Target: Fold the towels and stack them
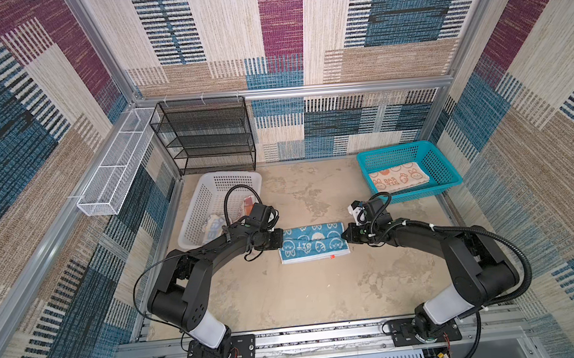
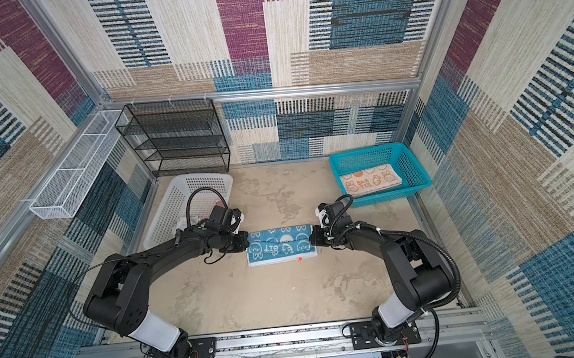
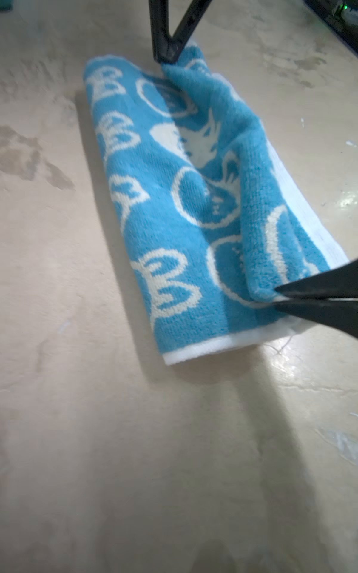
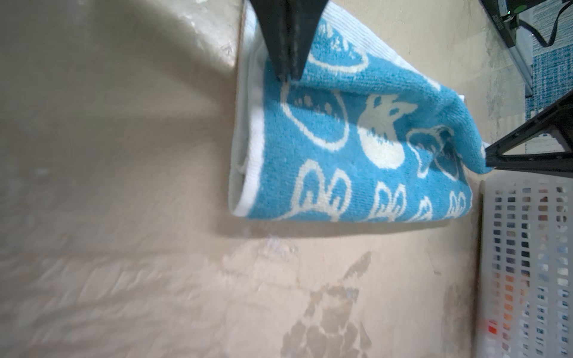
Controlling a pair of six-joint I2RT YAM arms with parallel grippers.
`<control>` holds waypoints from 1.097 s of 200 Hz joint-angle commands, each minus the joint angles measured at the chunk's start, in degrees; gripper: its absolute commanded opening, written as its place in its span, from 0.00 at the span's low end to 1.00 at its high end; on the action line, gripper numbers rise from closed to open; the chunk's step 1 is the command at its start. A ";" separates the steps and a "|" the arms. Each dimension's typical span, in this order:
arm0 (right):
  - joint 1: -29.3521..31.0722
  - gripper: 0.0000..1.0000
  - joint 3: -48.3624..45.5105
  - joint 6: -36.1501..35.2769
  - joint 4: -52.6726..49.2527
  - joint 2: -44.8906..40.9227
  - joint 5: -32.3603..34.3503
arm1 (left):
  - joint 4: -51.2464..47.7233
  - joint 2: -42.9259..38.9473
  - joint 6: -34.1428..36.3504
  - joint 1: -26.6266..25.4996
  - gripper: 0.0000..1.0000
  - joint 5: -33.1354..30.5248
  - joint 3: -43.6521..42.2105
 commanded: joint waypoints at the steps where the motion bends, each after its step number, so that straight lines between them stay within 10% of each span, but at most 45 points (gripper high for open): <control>1: -0.19 0.00 1.61 -1.48 -2.90 -1.96 1.85 | -0.94 -2.49 -1.64 -0.05 0.00 0.60 0.69; 150: -0.97 0.06 -4.64 -1.11 0.40 -2.02 -0.63 | 3.34 -1.77 -3.27 -2.65 0.00 -0.29 -5.21; 178: -0.90 0.35 -4.23 -1.94 -0.53 -2.91 -1.01 | 2.24 -3.36 -2.34 -3.16 0.16 -2.27 -4.52; 219: -0.68 0.78 -2.45 -1.71 -2.81 -8.55 -1.12 | -0.94 -9.45 -2.21 -4.25 0.99 -6.91 -3.22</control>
